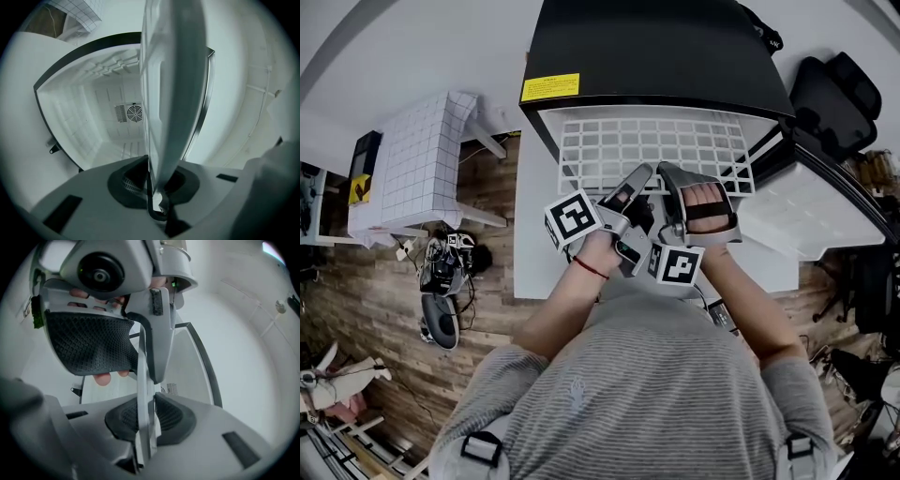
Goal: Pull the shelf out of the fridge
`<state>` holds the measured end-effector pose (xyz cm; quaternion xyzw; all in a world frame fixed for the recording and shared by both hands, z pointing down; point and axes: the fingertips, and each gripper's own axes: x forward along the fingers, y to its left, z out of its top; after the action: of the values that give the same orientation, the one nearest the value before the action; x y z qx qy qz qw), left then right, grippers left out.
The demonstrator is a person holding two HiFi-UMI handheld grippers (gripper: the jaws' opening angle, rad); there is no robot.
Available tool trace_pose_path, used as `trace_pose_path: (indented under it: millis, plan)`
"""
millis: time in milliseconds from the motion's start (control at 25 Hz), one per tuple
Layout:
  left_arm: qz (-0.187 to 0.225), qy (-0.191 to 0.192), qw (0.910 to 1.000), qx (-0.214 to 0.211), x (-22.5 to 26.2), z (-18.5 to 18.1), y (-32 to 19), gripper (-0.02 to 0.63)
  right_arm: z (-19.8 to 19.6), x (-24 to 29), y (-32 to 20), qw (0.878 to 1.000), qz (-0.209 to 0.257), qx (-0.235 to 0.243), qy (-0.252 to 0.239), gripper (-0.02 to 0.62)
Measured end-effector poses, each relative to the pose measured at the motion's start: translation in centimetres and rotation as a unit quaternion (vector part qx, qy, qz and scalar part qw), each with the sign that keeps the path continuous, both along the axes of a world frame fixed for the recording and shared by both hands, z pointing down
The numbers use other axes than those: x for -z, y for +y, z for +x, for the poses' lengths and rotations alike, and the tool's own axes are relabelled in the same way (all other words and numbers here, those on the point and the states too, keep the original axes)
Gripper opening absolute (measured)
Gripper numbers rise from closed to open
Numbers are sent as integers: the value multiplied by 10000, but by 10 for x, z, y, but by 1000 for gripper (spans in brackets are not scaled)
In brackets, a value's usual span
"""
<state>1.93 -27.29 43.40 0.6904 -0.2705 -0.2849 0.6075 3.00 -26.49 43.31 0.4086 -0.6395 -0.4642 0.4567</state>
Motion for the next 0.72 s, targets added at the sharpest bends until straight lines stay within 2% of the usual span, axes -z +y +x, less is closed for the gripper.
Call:
trace_pose_path:
  millis: [240, 360, 520, 720]
  plan:
    - [-84, 286, 9994, 157, 1, 0, 1, 43, -2, 0, 0, 10000, -29, 29, -40, 43]
    - [-123, 587, 9979, 231, 6, 2, 1, 40, -2, 0, 0, 10000, -26, 30, -29, 44]
    - [-115, 310, 9991, 260, -3, -2, 1, 38, -2, 0, 1, 10000, -51, 5, -63, 43]
    - [-229, 379, 9987, 236, -3, -2, 5, 38, -2, 1, 3, 9999, -59, -14, -106, 43]
